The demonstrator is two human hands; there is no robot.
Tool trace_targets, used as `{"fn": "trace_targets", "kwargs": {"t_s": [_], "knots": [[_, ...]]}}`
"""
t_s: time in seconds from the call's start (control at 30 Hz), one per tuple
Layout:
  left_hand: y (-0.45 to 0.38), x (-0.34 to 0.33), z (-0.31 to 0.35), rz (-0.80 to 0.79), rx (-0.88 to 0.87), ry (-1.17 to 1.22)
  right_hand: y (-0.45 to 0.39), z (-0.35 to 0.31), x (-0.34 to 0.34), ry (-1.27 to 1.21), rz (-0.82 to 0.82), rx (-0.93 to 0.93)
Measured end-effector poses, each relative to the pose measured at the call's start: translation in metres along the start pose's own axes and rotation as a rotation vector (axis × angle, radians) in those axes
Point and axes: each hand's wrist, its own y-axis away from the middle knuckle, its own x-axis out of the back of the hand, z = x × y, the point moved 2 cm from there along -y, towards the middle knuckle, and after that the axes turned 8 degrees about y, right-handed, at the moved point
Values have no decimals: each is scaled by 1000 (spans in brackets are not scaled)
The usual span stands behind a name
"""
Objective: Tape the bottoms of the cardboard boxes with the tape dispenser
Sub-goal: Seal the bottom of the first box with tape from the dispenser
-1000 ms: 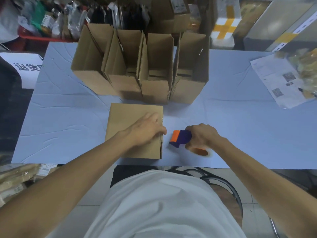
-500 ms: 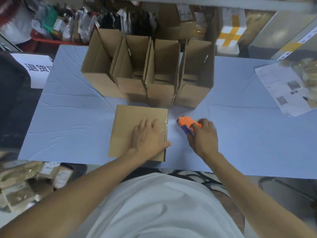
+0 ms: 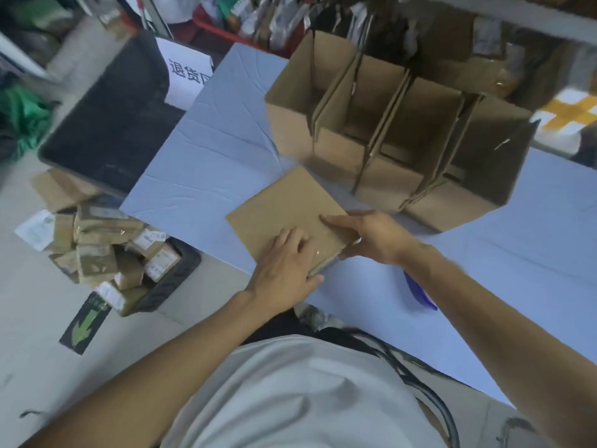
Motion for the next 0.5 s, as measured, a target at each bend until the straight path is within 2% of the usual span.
{"fn": "trace_targets", "kwargs": {"t_s": [0.13, 0.2, 0.3, 0.37, 0.43, 0.5], "knots": [[16, 43, -11, 323, -25, 117, 2, -14, 29, -115, 22, -57], [12, 62, -18, 398, 12, 161, 0, -27, 38, -86, 74, -50], [-8, 86, -35, 327, 139, 254, -15, -59, 42, -319, 306, 81], [-22, 98, -50, 268, 179, 253, -30, -72, 41, -421, 463, 63], [-32, 103, -60, 263, 171, 220, -45, -79, 40, -471, 495, 3], [-40, 101, -63, 311, 171, 252, -57, -83, 41, -509, 461, -19]]}}
